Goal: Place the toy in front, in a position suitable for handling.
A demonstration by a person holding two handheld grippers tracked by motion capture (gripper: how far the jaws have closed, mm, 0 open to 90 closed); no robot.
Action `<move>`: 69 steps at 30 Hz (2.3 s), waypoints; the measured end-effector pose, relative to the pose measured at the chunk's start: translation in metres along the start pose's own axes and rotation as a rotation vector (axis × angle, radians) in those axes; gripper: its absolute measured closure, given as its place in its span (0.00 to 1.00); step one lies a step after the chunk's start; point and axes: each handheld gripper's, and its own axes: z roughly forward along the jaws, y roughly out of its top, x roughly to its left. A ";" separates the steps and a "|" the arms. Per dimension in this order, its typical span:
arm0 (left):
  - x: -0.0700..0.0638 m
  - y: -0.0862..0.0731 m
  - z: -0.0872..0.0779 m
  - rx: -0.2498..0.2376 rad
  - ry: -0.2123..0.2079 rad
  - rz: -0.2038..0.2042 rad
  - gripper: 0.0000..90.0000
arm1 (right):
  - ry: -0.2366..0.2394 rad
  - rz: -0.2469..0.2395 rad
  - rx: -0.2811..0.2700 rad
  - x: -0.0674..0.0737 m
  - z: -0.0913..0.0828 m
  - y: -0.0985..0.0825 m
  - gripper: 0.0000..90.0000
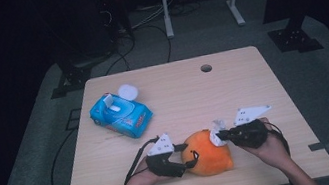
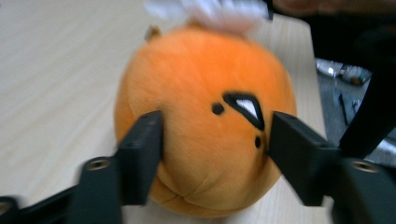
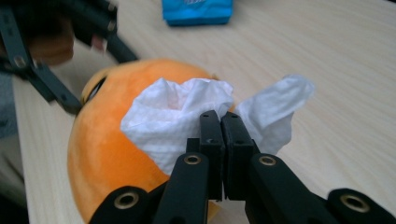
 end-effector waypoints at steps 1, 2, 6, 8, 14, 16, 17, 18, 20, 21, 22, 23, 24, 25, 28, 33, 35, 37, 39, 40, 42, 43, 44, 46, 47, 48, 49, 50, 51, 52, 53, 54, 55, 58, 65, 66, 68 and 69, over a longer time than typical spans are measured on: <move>0.002 0.005 -0.004 -0.046 0.013 -0.032 0.31 | 0.000 -0.015 0.010 0.001 -0.001 -0.001 0.98; 0.002 0.005 -0.004 -0.046 0.013 -0.032 0.27 | 0.000 -0.015 0.010 0.001 -0.001 -0.001 0.98; 0.005 0.006 0.005 -0.025 0.017 -0.048 0.32 | 0.028 -0.038 0.017 0.004 -0.008 -0.002 0.98; -0.002 0.003 0.010 -0.001 0.016 -0.003 0.39 | 0.007 -0.044 0.005 0.007 -0.008 0.002 0.98; -0.013 0.004 0.008 0.020 0.043 0.070 0.45 | 0.017 -0.077 -0.036 0.022 0.003 0.018 0.98; -0.014 0.003 0.008 0.014 0.042 0.066 0.46 | 0.020 -0.064 -0.029 0.017 0.003 0.015 0.98; -0.015 0.004 0.008 0.014 0.044 0.078 0.47 | 0.013 -0.052 -0.025 0.013 0.002 0.013 0.98; -0.015 0.004 0.008 0.014 0.044 0.078 0.47 | 0.013 -0.052 -0.025 0.013 0.002 0.013 0.98; -0.018 0.006 0.009 0.008 0.040 0.093 0.47 | -0.015 -0.019 -0.007 0.002 -0.005 0.004 0.98; -0.020 0.007 0.009 0.004 0.033 0.102 0.47 | -0.015 -0.019 -0.007 0.002 -0.005 0.004 0.98; -0.023 0.009 0.010 0.007 0.030 0.120 0.47 | -0.018 -0.007 -0.014 0.002 -0.009 0.002 0.98; -0.023 0.009 0.010 0.007 0.030 0.120 0.47 | -0.019 -0.011 -0.022 0.004 -0.010 0.004 0.98; -0.024 0.010 0.011 0.009 0.029 0.125 0.47 | -0.019 -0.011 -0.022 0.004 -0.010 0.004 0.98; -0.025 0.010 0.011 0.013 0.026 0.131 0.48 | -0.017 -0.019 -0.028 0.008 -0.010 0.007 0.98; -0.029 0.011 0.013 0.018 0.023 0.146 0.48 | 0.029 -0.069 -0.056 0.026 0.000 0.022 0.98; -0.026 0.008 0.012 0.019 0.031 0.133 0.49 | 0.000 -0.085 -0.024 0.023 0.002 0.021 0.98; -0.026 0.008 0.012 0.019 0.033 0.130 0.49 | -0.037 -0.058 -0.002 0.014 -0.002 0.015 0.98; -0.025 0.008 0.012 0.022 0.031 0.132 0.49 | -0.046 -0.038 -0.003 0.010 -0.005 0.012 0.98; -0.025 0.008 0.012 0.023 0.030 0.132 0.49 | -0.047 -0.027 -0.011 0.009 -0.013 0.009 0.98; -0.024 0.009 0.011 0.022 0.023 0.123 0.48 | -0.015 -0.035 -0.012 0.013 -0.016 0.008 0.98; -0.022 0.009 0.009 0.014 0.006 0.110 0.40 | -0.014 -0.048 0.002 0.015 -0.015 0.007 0.98; -0.020 0.011 0.007 -0.002 -0.010 0.087 0.37 | -0.012 -0.065 0.023 0.015 -0.013 0.005 0.98; -0.017 0.012 0.005 -0.018 -0.017 0.061 0.37 | -0.012 -0.065 0.023 0.015 -0.013 0.005 0.98; -0.013 0.014 0.002 -0.035 -0.010 0.015 0.28 | 0.001 -0.058 0.034 0.012 -0.012 0.003 0.98; -0.011 0.014 0.003 -0.030 0.001 0.002 0.25 | 0.007 -0.055 0.034 0.010 -0.012 0.002 0.98; -0.009 0.013 0.006 -0.017 0.007 -0.011 0.24 | 0.012 -0.050 0.037 0.008 -0.012 0.001 0.98; -0.008 0.011 0.009 -0.007 0.002 -0.027 0.24 | 0.011 -0.047 0.038 0.006 -0.012 0.000 0.98; -0.008 0.009 0.012 -0.004 -0.014 -0.039 0.27 | 0.009 -0.041 0.042 0.006 -0.012 -0.001 0.98; -0.009 0.008 0.014 -0.009 -0.016 -0.030 0.32 | 0.007 -0.041 0.046 0.005 -0.012 -0.001 0.98; -0.011 0.008 0.015 -0.015 -0.011 -0.011 0.38 | 0.003 -0.046 0.049 0.005 -0.011 -0.001 0.98; -0.013 0.009 0.014 -0.013 0.000 0.018 0.44 | 0.001 -0.049 0.055 0.006 -0.011 0.000 0.98; -0.016 0.011 0.013 -0.015 0.014 0.035 0.51 | -0.017 -0.056 0.041 0.008 -0.013 0.003 0.98; -0.019 0.013 0.012 -0.015 0.023 0.052 0.53 | -0.022 -0.062 0.024 0.010 -0.014 0.006 0.98; -0.028 0.017 0.012 -0.024 0.038 0.101 0.56 | 0.015 -0.078 -0.041 0.022 -0.017 0.019 0.98; -0.039 0.020 0.013 -0.015 0.052 0.160 0.58 | 0.001 -0.107 -0.053 0.032 -0.008 0.025 0.98; -0.040 0.021 0.013 -0.015 0.055 0.168 0.58 | -0.024 -0.087 -0.044 0.024 -0.008 0.021 0.98; -0.041 0.023 0.014 -0.015 0.055 0.176 0.58 | -0.047 -0.054 -0.040 0.015 -0.009 0.017 0.98; -0.041 0.023 0.014 -0.015 0.055 0.176 0.58 | -0.047 -0.054 -0.040 0.015 -0.009 0.017 0.98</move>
